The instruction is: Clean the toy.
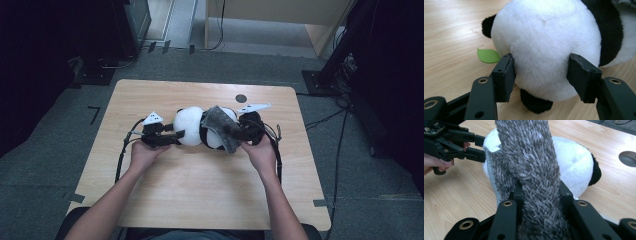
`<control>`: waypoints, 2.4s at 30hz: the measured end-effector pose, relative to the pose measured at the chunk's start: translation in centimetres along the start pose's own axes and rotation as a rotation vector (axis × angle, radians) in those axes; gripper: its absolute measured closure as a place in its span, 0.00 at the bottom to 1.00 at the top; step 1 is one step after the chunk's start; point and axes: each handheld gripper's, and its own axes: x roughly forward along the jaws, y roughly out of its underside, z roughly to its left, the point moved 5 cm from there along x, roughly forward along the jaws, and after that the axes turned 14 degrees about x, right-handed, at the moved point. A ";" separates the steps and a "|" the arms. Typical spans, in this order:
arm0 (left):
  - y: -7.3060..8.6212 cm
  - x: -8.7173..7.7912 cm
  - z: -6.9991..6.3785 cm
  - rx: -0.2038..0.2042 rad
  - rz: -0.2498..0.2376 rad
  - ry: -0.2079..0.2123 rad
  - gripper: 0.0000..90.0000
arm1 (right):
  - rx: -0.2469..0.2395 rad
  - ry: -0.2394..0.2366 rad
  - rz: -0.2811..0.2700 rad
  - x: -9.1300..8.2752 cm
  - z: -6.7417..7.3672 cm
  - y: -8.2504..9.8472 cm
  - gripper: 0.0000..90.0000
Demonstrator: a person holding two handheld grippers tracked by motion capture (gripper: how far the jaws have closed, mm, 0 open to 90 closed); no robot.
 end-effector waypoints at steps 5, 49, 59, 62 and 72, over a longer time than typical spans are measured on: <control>0.1 0.0 0.0 -0.009 0.010 -0.002 0.45 | 0.030 -0.012 -0.046 -1.2 -0.5 -0.5 0.78; 0.5 0.8 -0.3 -0.031 0.002 0.055 0.33 | 0.222 0.078 -0.064 3.7 -7.0 2.7 0.78; 0.5 0.7 -0.3 -0.020 0.004 0.052 0.33 | 0.261 0.082 0.039 5.4 -8.0 4.3 0.78; 0.5 0.6 -0.2 -0.014 0.006 0.051 0.33 | 0.264 0.088 0.047 5.2 -8.3 4.2 0.78; 0.5 0.6 -0.2 0.000 0.005 0.040 0.33 | 0.231 0.115 -0.054 1.6 -8.2 1.9 0.78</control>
